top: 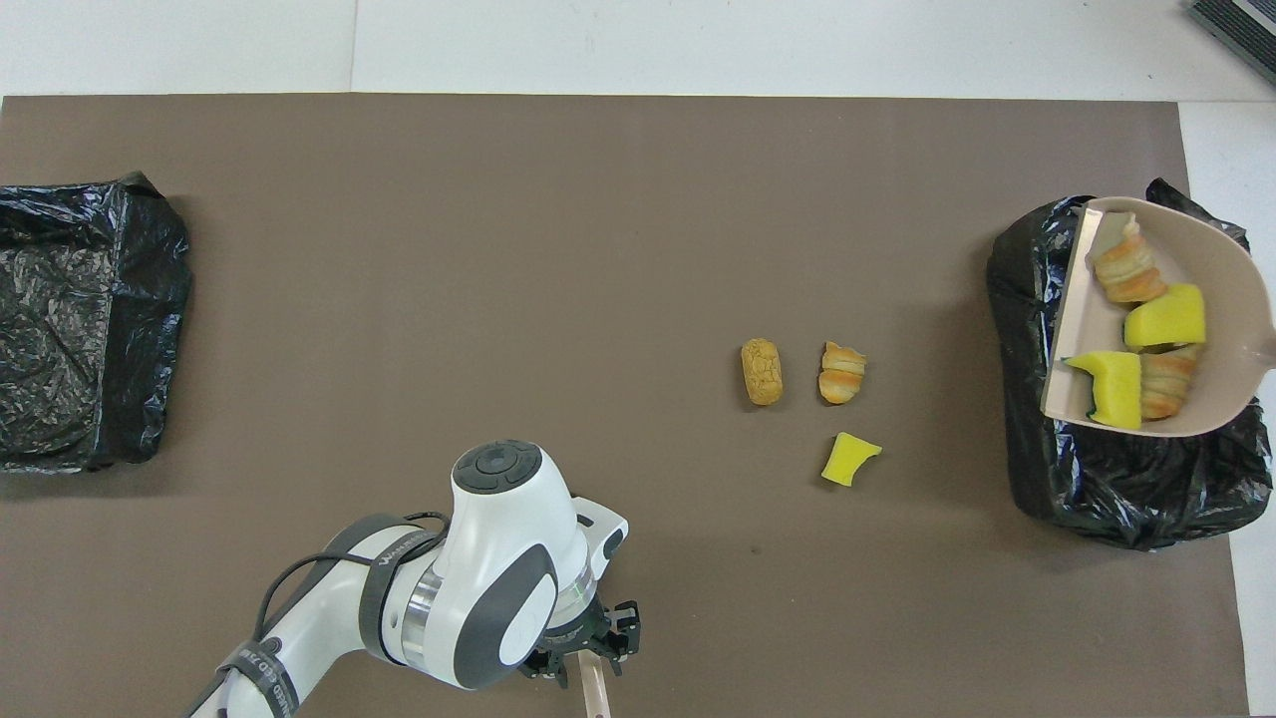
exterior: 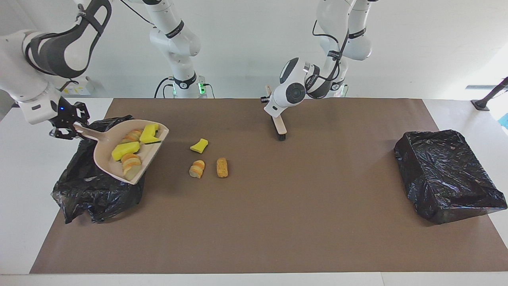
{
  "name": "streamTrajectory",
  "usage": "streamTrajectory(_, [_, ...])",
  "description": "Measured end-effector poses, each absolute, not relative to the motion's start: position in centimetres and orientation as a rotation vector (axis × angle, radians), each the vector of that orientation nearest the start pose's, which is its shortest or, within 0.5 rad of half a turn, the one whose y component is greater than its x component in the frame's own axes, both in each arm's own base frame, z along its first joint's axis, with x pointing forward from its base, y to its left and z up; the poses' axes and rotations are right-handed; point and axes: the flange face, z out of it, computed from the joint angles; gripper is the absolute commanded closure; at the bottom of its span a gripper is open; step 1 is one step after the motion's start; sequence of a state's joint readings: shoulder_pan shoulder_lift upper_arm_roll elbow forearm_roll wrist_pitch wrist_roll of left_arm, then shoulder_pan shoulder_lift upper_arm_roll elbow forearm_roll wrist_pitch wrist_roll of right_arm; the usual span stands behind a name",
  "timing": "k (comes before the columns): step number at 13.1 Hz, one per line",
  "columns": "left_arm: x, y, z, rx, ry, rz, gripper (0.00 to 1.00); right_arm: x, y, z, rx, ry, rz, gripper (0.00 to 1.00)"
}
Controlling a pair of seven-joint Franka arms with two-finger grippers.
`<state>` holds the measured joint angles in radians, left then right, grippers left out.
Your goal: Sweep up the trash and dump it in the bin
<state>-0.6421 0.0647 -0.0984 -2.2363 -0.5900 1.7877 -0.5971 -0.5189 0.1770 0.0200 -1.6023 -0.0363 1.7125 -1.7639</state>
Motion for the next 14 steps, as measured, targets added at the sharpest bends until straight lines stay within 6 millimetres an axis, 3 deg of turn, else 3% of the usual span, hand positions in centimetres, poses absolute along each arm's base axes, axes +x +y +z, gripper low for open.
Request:
streamTrajectory(2, [34.9, -34.4, 34.6, -3.056, -0.225, 1.145, 0.00, 53.2, -31.3, 52.3, -2.500, -1.951, 0.181, 1.00])
streamTrajectory(4, [39.8, -31.1, 37.7, -3.099, -0.221, 1.066, 0.00, 53.1, -32.7, 52.6, -2.514, -2.039, 0.302, 1.00])
streamTrajectory(6, [44.2, -27.9, 39.8, -3.122, -0.225, 0.932, 0.00, 53.5, -32.9, 52.5, -2.499, -2.128, 0.451, 1.00])
streamTrajectory(9, [50.4, -22.1, 40.5, -3.175, -0.179, 0.799, 0.00, 55.6, -30.3, 51.9, -2.457, -2.268, 0.652, 1.00])
streamTrajectory(11, [53.3, -17.7, 40.8, -3.181, -0.106, 0.709, 0.00, 56.4, -28.9, 52.0, -2.434, -2.323, 0.774, 1.00])
streamTrajectory(14, [57.0, -11.3, 43.3, -3.208, -0.062, 0.550, 0.00, 57.1, -28.0, 51.7, -2.386, -2.417, 0.890, 1.00])
